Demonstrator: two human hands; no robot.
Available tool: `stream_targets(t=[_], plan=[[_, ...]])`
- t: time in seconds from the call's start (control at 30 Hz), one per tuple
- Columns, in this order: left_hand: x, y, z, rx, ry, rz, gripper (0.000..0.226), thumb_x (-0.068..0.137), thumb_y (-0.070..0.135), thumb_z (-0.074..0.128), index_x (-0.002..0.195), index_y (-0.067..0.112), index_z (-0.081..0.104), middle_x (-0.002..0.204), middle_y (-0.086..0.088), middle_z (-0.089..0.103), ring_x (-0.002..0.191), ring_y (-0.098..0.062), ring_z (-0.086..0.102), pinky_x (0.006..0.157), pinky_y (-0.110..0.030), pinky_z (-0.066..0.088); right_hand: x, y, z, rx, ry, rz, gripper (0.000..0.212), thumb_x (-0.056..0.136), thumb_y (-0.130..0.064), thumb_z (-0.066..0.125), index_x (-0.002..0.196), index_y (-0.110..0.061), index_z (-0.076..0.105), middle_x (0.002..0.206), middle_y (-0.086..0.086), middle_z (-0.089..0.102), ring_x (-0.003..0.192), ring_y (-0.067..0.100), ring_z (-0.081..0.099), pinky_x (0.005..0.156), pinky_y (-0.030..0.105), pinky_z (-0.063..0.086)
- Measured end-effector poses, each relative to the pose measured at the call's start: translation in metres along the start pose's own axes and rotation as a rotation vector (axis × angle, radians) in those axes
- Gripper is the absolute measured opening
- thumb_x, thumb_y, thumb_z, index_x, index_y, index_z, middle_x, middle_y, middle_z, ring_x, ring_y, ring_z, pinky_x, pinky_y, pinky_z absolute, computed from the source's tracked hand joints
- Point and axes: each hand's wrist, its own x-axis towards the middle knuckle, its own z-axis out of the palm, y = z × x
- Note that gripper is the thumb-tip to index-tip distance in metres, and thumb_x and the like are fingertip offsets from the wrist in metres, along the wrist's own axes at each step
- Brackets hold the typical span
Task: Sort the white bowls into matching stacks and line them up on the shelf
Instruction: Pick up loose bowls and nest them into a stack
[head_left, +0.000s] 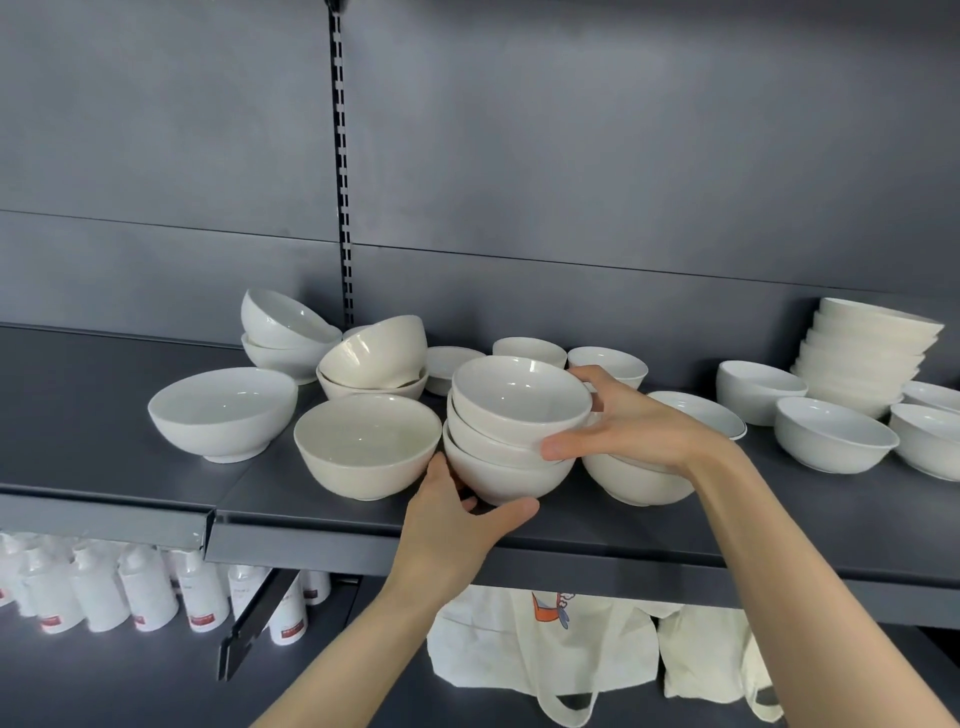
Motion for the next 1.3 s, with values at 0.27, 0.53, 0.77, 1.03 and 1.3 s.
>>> stream_targets(t=[0.27,0.53,0.77,1.03,1.3], plan=[[0.006,-0.001,0.006,0.081,0.036,-0.002,0.068,0.069,0.031,0.083,0.121,0.017,0.043,0.118,0.006,0.057,0.102,-0.014,0.058,0.092,-0.033,0.050,0.001,0.005,0.000,0.006,0.015,-0.001,0.044,0.079,0.008,0.069,0.088,-0.031,0.051,0.073,-0.027,0.066,0.065,-0.022,0.058,0.058,-0.002,0.040],[-0.002,-0.001,0.006,0.004,0.078,0.019,0.085,0.046,0.051,0.082,0.119,0.022,0.049,0.117,0.010,0.061,0.107,-0.016,0.060,0.095,-0.041,0.051,0.000,0.014,-0.001,0.008,0.089,0.056,0.049,0.071,-0.008,0.082,0.103,-0.032,0.054,0.092,-0.020,0.071,0.089,-0.009,0.064,0.075,0.009,0.048],[-0.010,0.007,0.006,-0.004,0.093,0.101,0.070,0.065,0.028,0.086,0.124,0.021,0.049,0.120,0.008,0.060,0.107,-0.010,0.059,0.089,-0.025,0.052,0.000,0.015,-0.007,0.014,0.170,0.066,0.091,0.041,-0.039,0.089,0.123,-0.026,0.052,0.108,-0.017,0.067,0.103,0.003,0.064,0.089,0.029,0.051],[-0.021,0.033,0.008,-0.022,0.108,0.201,0.061,0.069,0.021,0.083,0.119,0.023,0.048,0.114,0.012,0.059,0.098,0.004,0.056,0.064,0.002,0.043,-0.012,0.001,-0.016,0.032,0.204,-0.020,0.078,0.050,-0.026,0.090,0.119,-0.026,0.053,0.106,-0.010,0.070,0.093,0.000,0.067,0.074,0.017,0.053],[-0.021,0.054,0.003,0.014,0.140,0.269,0.059,0.069,0.027,0.083,0.119,0.021,0.052,0.111,0.014,0.063,0.097,0.005,0.058,0.069,0.001,0.044,-0.016,-0.019,-0.025,0.050,0.218,-0.086,0.070,0.058,-0.025,0.087,0.119,-0.025,0.052,0.107,-0.009,0.067,0.088,-0.003,0.066,0.063,0.011,0.051]])
